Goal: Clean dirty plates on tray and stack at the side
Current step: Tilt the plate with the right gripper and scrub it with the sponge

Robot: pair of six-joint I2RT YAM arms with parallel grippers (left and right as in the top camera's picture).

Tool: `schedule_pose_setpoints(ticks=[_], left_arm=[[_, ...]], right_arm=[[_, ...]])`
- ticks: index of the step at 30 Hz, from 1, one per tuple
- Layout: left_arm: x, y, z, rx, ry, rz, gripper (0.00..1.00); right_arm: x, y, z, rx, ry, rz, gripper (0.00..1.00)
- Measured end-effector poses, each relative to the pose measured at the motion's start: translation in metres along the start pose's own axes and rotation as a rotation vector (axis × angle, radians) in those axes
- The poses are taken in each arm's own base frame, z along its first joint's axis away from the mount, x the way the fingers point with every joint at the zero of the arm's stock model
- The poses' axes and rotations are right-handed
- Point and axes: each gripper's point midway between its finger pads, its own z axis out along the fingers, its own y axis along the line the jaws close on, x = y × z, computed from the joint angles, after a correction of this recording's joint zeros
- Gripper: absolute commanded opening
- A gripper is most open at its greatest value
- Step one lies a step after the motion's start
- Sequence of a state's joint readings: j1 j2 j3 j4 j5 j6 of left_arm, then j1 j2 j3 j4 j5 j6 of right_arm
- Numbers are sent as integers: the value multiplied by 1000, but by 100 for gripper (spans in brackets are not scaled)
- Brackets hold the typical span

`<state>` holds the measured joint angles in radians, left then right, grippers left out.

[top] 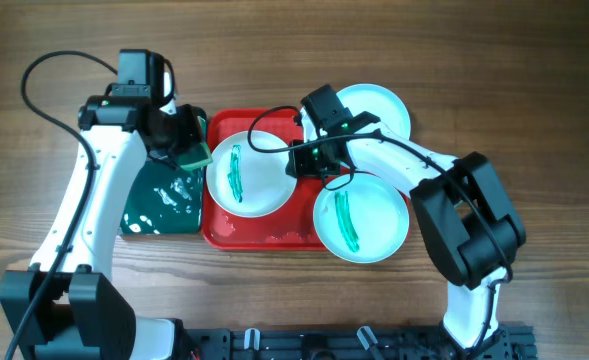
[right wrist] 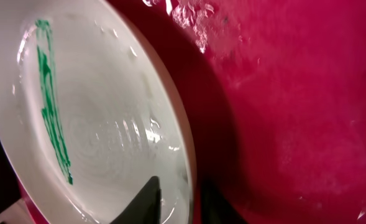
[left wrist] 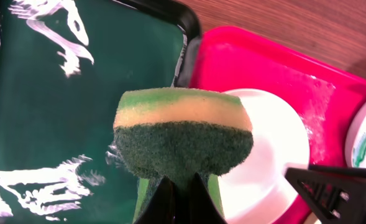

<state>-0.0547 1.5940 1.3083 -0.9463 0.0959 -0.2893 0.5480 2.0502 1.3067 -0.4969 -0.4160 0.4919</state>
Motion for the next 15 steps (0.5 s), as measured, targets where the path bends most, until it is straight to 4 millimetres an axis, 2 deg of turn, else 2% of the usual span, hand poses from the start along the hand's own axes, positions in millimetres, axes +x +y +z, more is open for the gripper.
schedule_pose_setpoints(ticks=[3, 6, 8, 13, 15], left_arm=[[0, -13, 4, 19, -16, 34, 4], [5, -24, 18, 40, -28, 69, 4], [16, -30, 39, 44, -5, 103, 4], [56, -27, 113, -3, 140, 162, 4], [58, -27, 119, -6, 151, 164, 4]], right_arm=[[2, -3, 2, 19, 5, 42, 4], [2, -3, 2, 20, 3, 55, 4], [2, -3, 2, 20, 3, 60, 4], [2, -3, 2, 20, 3, 60, 4], [2, -3, 2, 20, 2, 60, 5]])
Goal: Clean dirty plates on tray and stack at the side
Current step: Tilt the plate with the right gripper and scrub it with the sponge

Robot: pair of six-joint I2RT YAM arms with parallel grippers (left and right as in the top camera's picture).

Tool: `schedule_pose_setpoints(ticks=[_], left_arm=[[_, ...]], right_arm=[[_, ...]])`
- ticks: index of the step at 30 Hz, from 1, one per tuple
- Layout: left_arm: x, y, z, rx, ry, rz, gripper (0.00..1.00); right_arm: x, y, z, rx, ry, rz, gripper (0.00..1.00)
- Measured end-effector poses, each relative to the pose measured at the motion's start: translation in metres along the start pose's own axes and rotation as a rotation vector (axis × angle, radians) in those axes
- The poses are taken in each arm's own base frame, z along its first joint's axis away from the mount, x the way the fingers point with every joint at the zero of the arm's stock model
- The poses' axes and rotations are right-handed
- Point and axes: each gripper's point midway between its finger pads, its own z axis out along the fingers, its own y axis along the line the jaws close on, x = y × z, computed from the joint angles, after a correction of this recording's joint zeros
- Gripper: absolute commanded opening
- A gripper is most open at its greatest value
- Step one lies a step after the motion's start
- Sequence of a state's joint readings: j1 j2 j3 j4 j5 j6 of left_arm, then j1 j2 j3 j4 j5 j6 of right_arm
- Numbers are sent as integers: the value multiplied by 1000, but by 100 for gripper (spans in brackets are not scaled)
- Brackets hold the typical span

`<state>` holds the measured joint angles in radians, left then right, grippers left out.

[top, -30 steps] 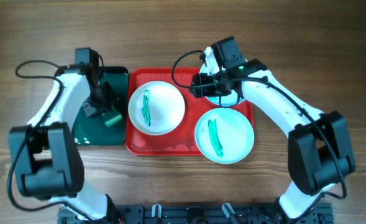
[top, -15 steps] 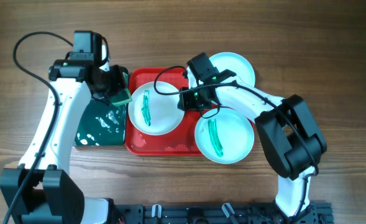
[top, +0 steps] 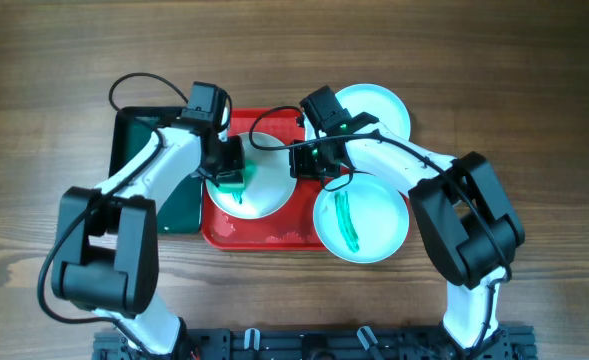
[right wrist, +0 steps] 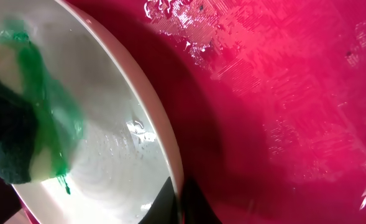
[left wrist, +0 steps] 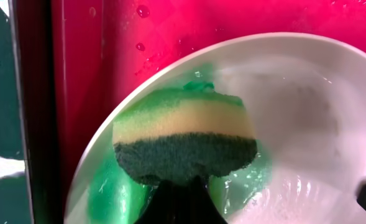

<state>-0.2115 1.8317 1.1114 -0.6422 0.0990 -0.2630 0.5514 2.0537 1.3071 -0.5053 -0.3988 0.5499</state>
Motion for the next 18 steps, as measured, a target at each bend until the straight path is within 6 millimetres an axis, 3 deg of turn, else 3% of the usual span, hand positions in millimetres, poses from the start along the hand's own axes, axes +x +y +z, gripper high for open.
schedule_pose_setpoints(ticks=[3, 6, 8, 12, 16, 18], left_arm=[[5, -7, 2, 33, 33, 26, 4], [38, -49, -1, 290, 180, 137, 4], [50, -56, -1, 334, 232, 149, 4], [40, -30, 6, 112, 179, 19, 4], [4, 19, 0, -205, -23, -89, 4], [-5, 26, -2, -268, -82, -97, 4]], right_arm=[[0, 0, 0, 0, 0, 0, 5], [0, 0, 0, 0, -1, 0, 5], [0, 0, 0, 0, -1, -1, 5], [-1, 1, 0, -2, -4, -3, 6], [-1, 1, 0, -2, -4, -3, 6], [-3, 3, 1, -9, -14, -10, 6]])
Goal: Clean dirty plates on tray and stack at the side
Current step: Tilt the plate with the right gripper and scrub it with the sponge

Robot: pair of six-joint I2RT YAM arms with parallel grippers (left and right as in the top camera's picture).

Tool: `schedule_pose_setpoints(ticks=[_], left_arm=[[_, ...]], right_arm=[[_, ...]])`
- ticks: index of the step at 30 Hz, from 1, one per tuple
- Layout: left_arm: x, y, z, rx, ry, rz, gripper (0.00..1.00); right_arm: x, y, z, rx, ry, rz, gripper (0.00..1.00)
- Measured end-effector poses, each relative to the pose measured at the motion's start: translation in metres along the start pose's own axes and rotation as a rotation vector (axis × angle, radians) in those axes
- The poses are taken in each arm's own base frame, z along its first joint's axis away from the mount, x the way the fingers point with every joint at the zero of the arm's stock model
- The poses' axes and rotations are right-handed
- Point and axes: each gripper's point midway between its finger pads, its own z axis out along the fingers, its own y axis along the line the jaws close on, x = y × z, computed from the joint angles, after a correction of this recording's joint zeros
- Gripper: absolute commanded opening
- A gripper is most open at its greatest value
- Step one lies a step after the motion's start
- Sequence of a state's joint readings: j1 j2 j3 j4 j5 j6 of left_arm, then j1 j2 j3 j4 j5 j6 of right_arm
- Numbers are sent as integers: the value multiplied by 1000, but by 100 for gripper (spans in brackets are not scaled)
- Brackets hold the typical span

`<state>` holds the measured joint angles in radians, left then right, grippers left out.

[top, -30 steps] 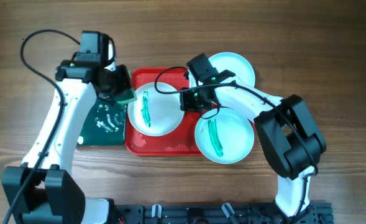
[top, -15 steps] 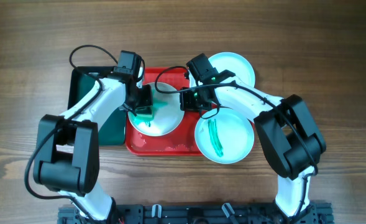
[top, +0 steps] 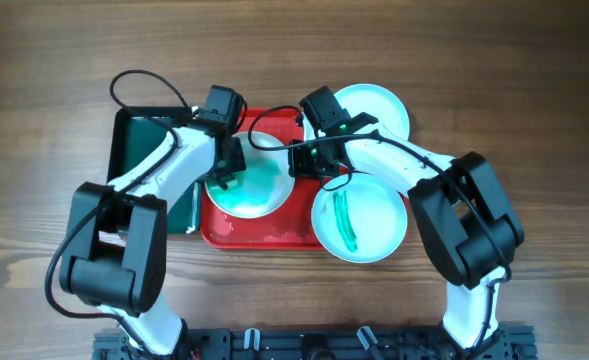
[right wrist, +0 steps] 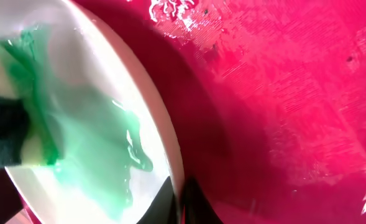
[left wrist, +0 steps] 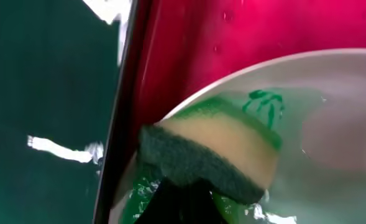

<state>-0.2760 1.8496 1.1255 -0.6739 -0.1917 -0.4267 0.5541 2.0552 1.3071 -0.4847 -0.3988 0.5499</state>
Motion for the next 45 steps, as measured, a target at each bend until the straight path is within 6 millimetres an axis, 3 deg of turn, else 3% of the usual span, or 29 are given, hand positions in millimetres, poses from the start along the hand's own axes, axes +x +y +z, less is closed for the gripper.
schedule_pose_setpoints(ticks=[3, 5, 7, 11, 15, 18, 24, 26, 30, 32, 34, 38, 41, 44, 45], left_arm=[[-16, -14, 2, 34, -83, 34, 4], [-23, -38, 1, 150, -105, 95, 4], [-14, -66, -5, 303, -67, 157, 4], [13, -93, -15, 480, 47, 215, 4], [-6, -82, -8, 360, -36, 108, 4], [-21, -59, -2, 215, -95, -87, 4], [2, -45, -2, 155, 37, -398, 4], [4, -50, -3, 206, 74, -390, 4], [20, -88, -15, 453, 150, -42, 4], [26, -94, -17, 500, 150, 75, 4], [22, -89, -14, 473, 135, 57, 4], [1, -63, -3, 319, 76, -176, 4], [9, -52, -6, 273, 122, -219, 4], [30, -25, -29, 217, 222, -213, 4], [21, -18, -47, 234, 197, -212, 4]], right_arm=[[0, 1, 0, 0, -1, 5, 6], [0, -1, 0, 5, 0, 13, 6], [0, -2, -1, 5, 0, 14, 6], [0, -2, -1, 6, 1, 15, 6], [0, -1, -1, 5, 0, 14, 6], [0, -1, 0, 4, 0, 13, 6], [2, 0, 0, 0, 10, 4, 6], [3, 0, 0, 2, 12, 6, 6], [3, 0, 0, 2, 13, 5, 6], [3, 0, 0, 2, 13, 5, 6], [3, 0, 0, 2, 12, 5, 6], [3, 1, 1, -2, 9, 1, 6], [3, 1, 1, -2, 10, 1, 6], [3, 2, 0, -4, 11, -7, 4], [3, 2, 0, -4, 12, -9, 4]])
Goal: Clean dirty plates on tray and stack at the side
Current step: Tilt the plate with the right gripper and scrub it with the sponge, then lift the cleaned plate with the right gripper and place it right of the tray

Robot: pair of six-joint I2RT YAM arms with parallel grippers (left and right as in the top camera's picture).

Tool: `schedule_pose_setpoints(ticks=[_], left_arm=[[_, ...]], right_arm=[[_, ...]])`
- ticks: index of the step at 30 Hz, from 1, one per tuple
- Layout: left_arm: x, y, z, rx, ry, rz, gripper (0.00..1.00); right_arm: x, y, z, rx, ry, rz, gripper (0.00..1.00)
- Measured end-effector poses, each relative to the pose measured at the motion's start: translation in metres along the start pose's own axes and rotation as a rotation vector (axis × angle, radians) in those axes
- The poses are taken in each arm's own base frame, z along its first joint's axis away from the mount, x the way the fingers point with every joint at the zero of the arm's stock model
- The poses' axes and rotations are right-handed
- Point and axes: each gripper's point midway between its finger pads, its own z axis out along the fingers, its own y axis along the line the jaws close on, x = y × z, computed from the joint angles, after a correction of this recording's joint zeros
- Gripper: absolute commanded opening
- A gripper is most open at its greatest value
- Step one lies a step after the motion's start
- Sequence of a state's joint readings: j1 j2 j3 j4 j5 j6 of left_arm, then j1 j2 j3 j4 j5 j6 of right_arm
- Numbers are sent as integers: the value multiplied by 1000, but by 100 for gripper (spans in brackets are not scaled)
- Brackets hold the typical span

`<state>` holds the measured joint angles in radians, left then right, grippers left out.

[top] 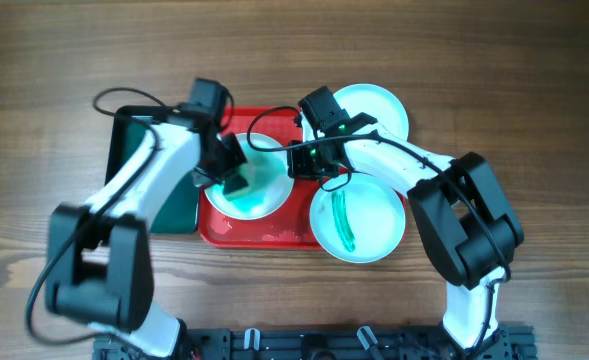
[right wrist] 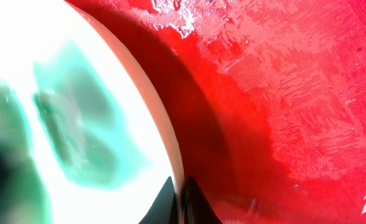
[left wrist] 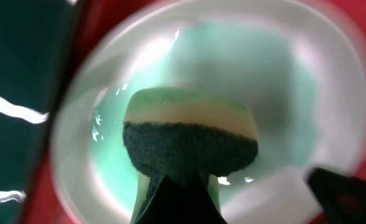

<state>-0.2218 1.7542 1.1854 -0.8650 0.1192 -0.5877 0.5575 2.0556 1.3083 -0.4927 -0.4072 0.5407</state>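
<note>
A white plate (top: pixel 264 160) smeared pale green lies on the red tray (top: pixel 274 236). My left gripper (top: pixel 236 180) is shut on a green and yellow sponge (left wrist: pixel 189 140), which sits over the plate's (left wrist: pixel 332 93) left part. My right gripper (right wrist: pixel 181 185) is shut on that plate's (right wrist: pixel 96 93) right rim, one finger inside and one outside. A second plate (top: pixel 359 218) with a green streak lies partly on the tray's right corner. A clean white plate (top: pixel 379 108) lies on the table behind.
A dark green tray (top: pixel 139 170) with white foam marks lies left of the red tray. The right arm (top: pixel 454 200) reaches across from the right. Wooden table (top: pixel 514 80) lies all round.
The sponge has moved from the plate's left edge toward its middle. The green smear is paler and more spread out. My right gripper still holds the rim.
At first my left gripper held the sponge over the dark green tray while my right gripper held the streaked plate's rim. Then the sponge lay on the green streak. After that the streak had smeared over the plate, and now it is a pale wash.
</note>
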Motion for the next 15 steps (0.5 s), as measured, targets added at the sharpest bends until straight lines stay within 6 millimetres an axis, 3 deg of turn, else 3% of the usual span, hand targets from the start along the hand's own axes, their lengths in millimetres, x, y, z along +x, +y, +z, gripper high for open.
schedule_pose_setpoints(ticks=[3, 5, 6, 9, 11, 15], left_arm=[[-26, 9, -66, 66, -110, -23, 4], [-40, 41, -95, 68, -157, -88, 4], [-45, 64, -99, 49, -155, -133, 4], [-57, 95, -102, 29, -170, -194, 4], [-62, 103, -104, 26, -187, -205, 4], [-64, 103, -104, 26, -194, -205, 4]], right_arm=[[6, -5, -1, 25, 22, 10, 4], [7, -13, -8, 82, 11, 15, 4], [5, -16, -17, 117, -11, 11, 4], [-7, -15, -59, 214, -128, -45, 4], [-16, -8, -91, 288, -237, -120, 4], [-15, -2, -109, 527, -373, -255, 4]])
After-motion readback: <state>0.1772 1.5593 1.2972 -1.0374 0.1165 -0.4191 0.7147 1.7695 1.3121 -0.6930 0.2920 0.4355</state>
